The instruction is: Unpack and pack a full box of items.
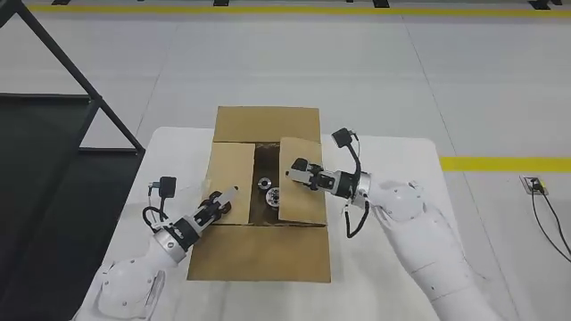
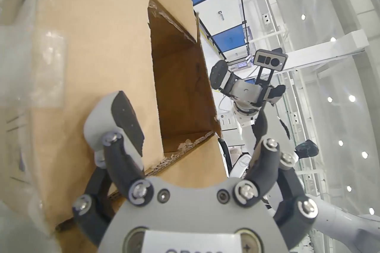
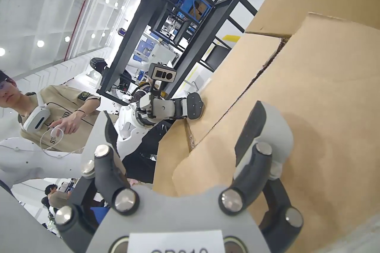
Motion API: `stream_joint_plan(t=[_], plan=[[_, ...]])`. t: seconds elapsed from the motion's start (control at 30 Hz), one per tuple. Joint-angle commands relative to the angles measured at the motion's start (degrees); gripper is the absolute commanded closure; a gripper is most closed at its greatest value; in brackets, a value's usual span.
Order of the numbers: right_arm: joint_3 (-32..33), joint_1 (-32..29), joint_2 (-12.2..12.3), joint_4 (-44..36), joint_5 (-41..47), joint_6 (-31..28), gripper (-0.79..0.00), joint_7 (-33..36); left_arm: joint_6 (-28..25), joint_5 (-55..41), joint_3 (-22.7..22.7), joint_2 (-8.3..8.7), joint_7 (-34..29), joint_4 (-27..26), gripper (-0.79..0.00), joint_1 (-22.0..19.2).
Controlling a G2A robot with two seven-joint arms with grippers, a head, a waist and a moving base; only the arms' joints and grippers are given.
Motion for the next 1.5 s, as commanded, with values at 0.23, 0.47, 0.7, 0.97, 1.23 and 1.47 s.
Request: stream_joint_plan(t=[0.23,0.47,0.7,0.97,1.23,1.47], plan=[[-3.55,3.03,-0.84,4.80,-3.13,0.48,-0.785,-2.19,0.41,0.17,0.72,0.06,0.14,0.83,-0.785,-0.65],[-5.44,4.09,-1.18,6.26,-6.49,2.17,-0.785,-4.16,0.26,-0.05,0.92,0.12,0.24,1.00,-0.785,-0.76],[-6.68,4.69,-1.48,7.25,-8.26,2.68,-0.785,-5.98,0.23,-0.08,1.00,0.20,0.53,1.11,-0.785,-0.76],[-5.58,4.25,-1.17,6.12,-5.47,-1.35,-0.785,-6.24,-1.34,-1.64,0.02,0.35,0.89,-0.85,-0.785,0.05],[-2.29,2.53,0.03,2.40,-3.28,-4.92,-0.785,-7.81,-3.92,-5.77,-4.80,0.81,1.36,-6.12,-0.785,2.76],[0.08,1.03,0.92,1.06,-4.22,-6.99,-0.785,-11.37,-4.61,-15.79,-14.06,1.73,-4.30,-8.28,-0.785,6.42]])
